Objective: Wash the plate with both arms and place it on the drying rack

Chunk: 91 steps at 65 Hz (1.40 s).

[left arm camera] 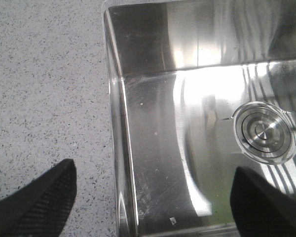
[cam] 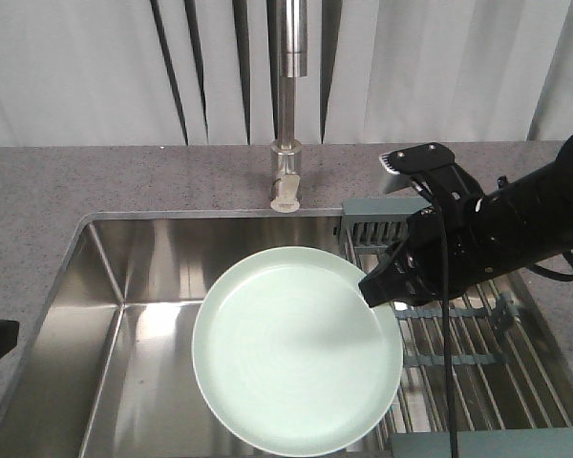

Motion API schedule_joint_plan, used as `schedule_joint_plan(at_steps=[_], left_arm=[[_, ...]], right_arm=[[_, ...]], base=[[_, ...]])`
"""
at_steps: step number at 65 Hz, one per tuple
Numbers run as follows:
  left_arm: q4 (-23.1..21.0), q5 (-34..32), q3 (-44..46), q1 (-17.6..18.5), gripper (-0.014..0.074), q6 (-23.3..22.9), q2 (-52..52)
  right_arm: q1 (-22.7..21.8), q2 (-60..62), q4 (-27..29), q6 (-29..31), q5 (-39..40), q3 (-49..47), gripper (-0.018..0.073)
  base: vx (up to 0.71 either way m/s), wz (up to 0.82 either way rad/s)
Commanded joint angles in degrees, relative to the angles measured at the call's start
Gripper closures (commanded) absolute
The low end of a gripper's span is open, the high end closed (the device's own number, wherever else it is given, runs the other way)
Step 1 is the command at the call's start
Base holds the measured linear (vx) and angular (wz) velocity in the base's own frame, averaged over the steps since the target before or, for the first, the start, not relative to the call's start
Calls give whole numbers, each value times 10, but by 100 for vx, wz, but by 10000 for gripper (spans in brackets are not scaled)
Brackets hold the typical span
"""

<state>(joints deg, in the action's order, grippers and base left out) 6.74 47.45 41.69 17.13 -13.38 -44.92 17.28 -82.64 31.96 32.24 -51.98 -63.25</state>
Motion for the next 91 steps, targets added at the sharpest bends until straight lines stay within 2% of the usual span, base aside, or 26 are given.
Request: schedule_joint_plan(at_steps=[1,10,20,26,43,53,71,91], left_arm=[[2,-30,14,3,11,-6,3],[2,-30,14,3,11,-6,3],[2,-30,14,3,11,-6,3],[2,-30,14,3,11,-6,3],[2,-30,14,3,11,-6,3],[2,-30,14,3,11,-6,3],[2,-30,14,3,11,-6,3],[2,-30,14,3,11,-6,3]], right_arm=[[-2,13,6,16,8,-17,561],[6,-18,43,59,-15,-39,561],[33,-61,40,53,-13,-90,561],[33,-88,40,47,-13,-128,561],[29,-160,-10,8,-17,-232,561],[1,-176,-14,2,-16,-269,561],[-56,-168,-24,-12,-17,-258,561],[-88,-70,-27,-9,56,-105,561]], base=[[0,0],[0,0],[0,0],[0,0],[0,0],[0,0],[0,0],[0,0]])
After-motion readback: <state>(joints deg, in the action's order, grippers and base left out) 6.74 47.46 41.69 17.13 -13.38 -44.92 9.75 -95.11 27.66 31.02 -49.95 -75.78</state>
